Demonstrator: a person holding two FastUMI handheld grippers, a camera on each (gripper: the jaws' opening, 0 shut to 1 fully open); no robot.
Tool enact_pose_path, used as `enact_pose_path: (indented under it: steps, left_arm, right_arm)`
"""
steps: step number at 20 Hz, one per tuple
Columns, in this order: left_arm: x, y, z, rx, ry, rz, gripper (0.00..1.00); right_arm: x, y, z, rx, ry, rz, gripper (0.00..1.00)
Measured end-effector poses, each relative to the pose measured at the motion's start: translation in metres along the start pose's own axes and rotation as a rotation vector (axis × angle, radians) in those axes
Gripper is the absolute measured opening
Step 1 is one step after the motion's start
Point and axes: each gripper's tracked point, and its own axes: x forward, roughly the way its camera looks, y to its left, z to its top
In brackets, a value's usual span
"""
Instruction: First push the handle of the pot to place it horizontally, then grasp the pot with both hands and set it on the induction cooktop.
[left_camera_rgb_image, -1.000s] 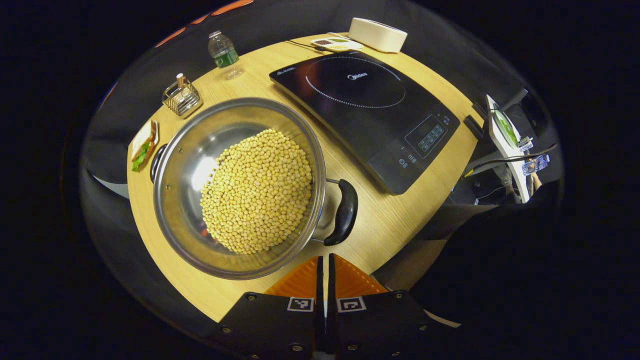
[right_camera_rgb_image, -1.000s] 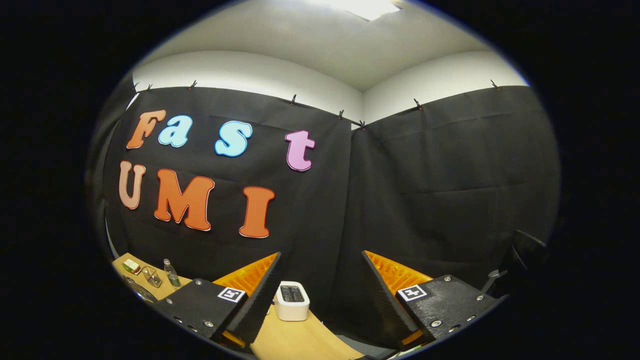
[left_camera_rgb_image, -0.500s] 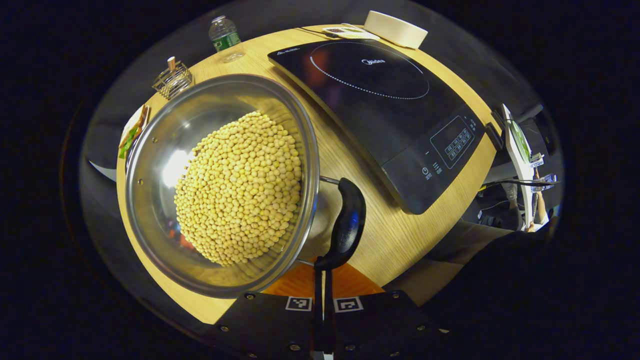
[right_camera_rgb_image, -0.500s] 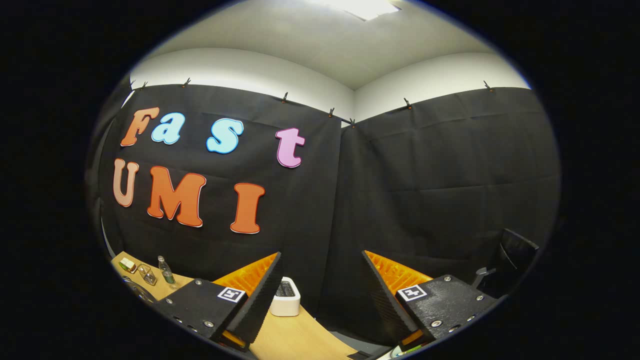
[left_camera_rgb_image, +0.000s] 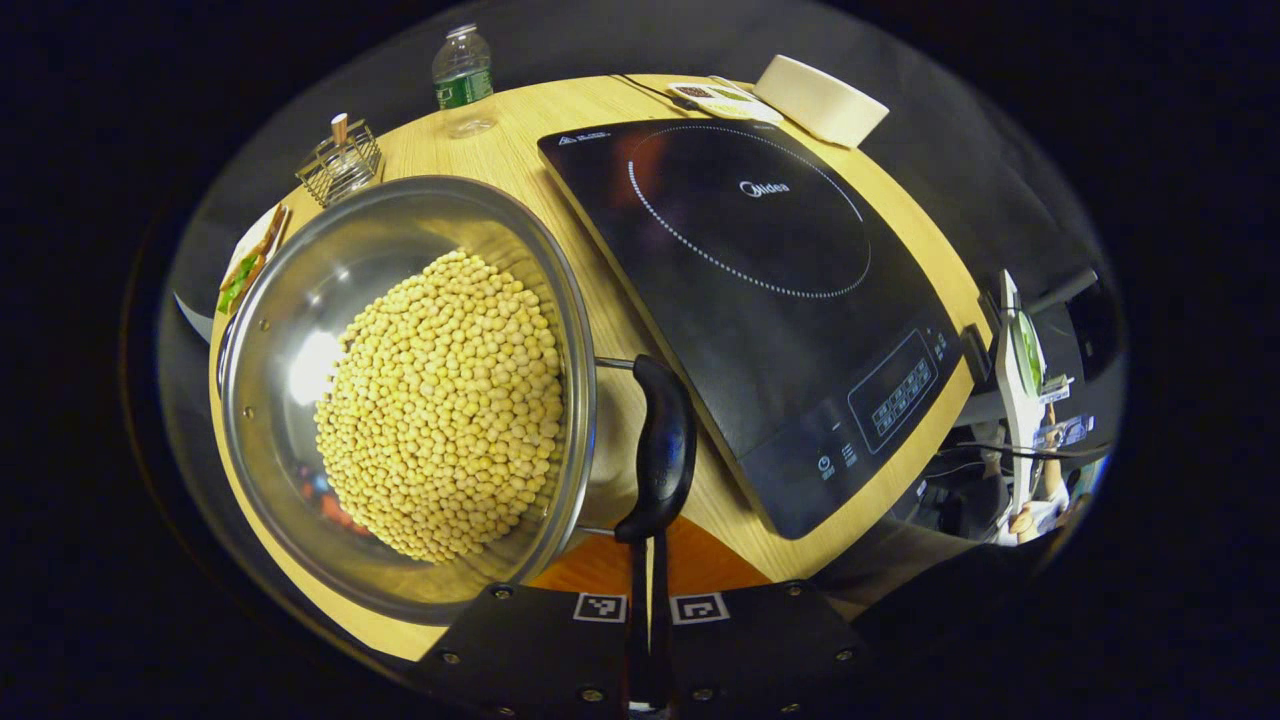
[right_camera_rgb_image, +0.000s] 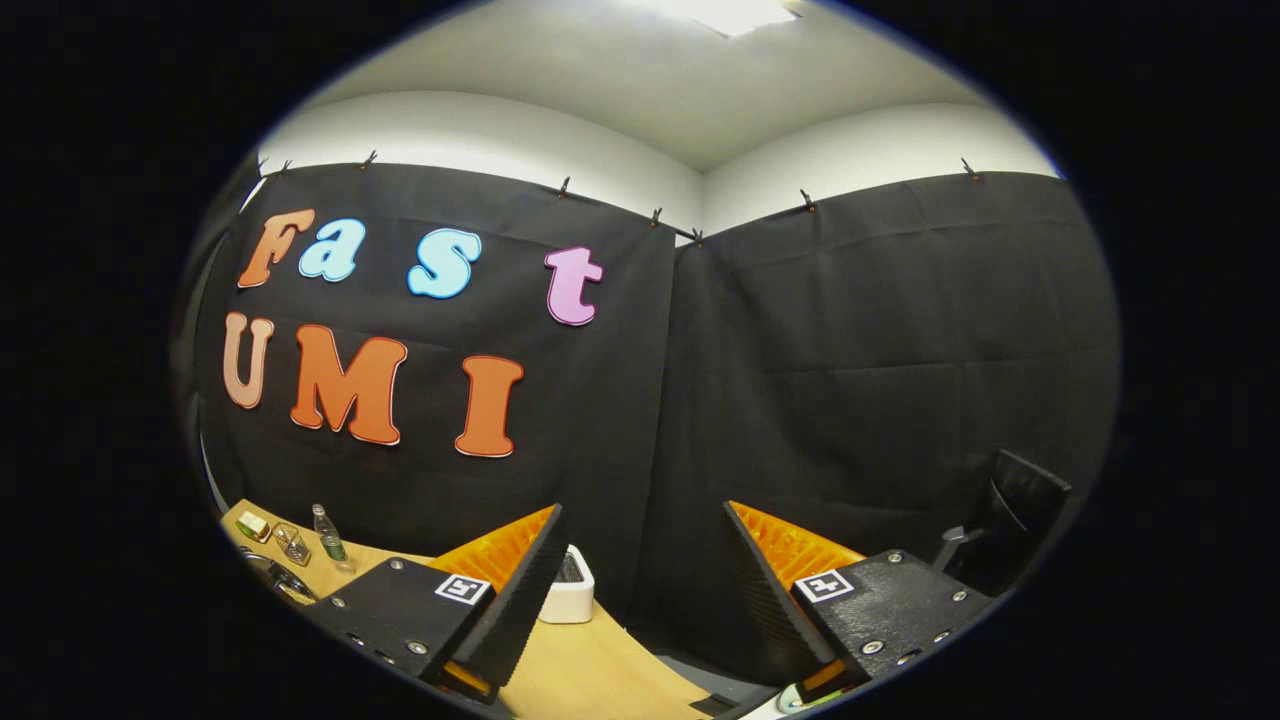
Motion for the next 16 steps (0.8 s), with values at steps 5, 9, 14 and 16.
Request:
enact_pose_path:
  steps: [5,9,14,16]
  left_arm:
    - [0.005,-0.003,0.021,0.011,-0.027,0.020,0.02]
    - [0.011,0.000,0.047,-0.034,-0.057,0.017,0.01]
    - [0.017,0.009,0.078,-0.039,-0.098,0.059,0.01]
    - [0.019,0.011,0.088,-0.039,-0.107,0.072,0.01]
  right_arm:
    - [-0.002,-0.002,-0.002,-0.014,0.006,-0.008,0.95]
    - [-0.003,-0.008,-0.003,-0.020,0.012,-0.023,0.95]
    - [-0.006,-0.020,-0.009,-0.029,0.034,-0.052,0.93]
    - [-0.009,-0.024,-0.010,-0.030,0.040,-0.061,0.95]
